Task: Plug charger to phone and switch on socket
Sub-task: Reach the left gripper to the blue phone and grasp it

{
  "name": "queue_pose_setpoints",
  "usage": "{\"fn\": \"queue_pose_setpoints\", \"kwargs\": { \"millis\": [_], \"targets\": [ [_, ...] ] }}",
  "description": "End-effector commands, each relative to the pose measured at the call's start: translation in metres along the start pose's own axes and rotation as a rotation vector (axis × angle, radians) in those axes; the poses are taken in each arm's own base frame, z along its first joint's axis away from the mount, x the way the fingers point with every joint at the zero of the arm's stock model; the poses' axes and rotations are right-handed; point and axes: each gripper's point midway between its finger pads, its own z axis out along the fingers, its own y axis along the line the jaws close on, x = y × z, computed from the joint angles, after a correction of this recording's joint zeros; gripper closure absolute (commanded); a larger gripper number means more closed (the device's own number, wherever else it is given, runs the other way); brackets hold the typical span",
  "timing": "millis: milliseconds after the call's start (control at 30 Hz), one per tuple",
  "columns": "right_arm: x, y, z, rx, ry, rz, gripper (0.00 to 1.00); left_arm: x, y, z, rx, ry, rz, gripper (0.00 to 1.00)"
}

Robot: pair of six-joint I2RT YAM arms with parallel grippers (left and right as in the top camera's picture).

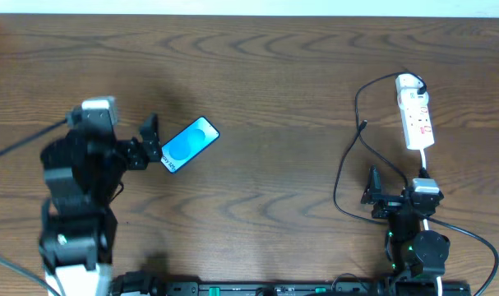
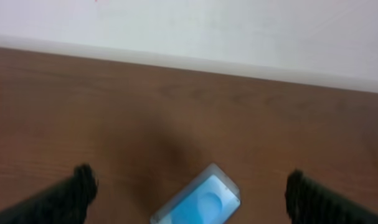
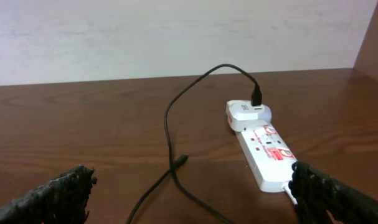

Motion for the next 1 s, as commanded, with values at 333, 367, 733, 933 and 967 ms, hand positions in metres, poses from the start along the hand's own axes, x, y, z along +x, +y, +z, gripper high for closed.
{"fn": "queue_pose_setpoints", "kwargs": {
  "millis": [333,367,733,933,967],
  "targets": [
    [0.0,-0.002,0.0,0.01,-0.001,-0.008,0.01,0.023,-0.035,0.085,0.172,0.612,0.271,0.02],
    [0.0,-0.002,0.0,0.01,-0.001,-0.007,0.01,0.033,-0.033,0.095,0.173,0.643,0.265,0.02],
    [0.0,-0.002,0.0,0.01,-0.001,-0.007,0.01,0.111,-0.016,0.146,0.28,0.872,0.445,0.01],
    [0.0,-0.002,0.0,0.01,-0.001,-0.007,0.01,0.161,0.0,0.163,0.283,1.026,0.461,0.01],
    [0.0,-0.002,0.0,0.01,-0.001,-0.007,0.01,0.171,0.002,0.166,0.289,1.053,0.454,0.01]
  ]
}}
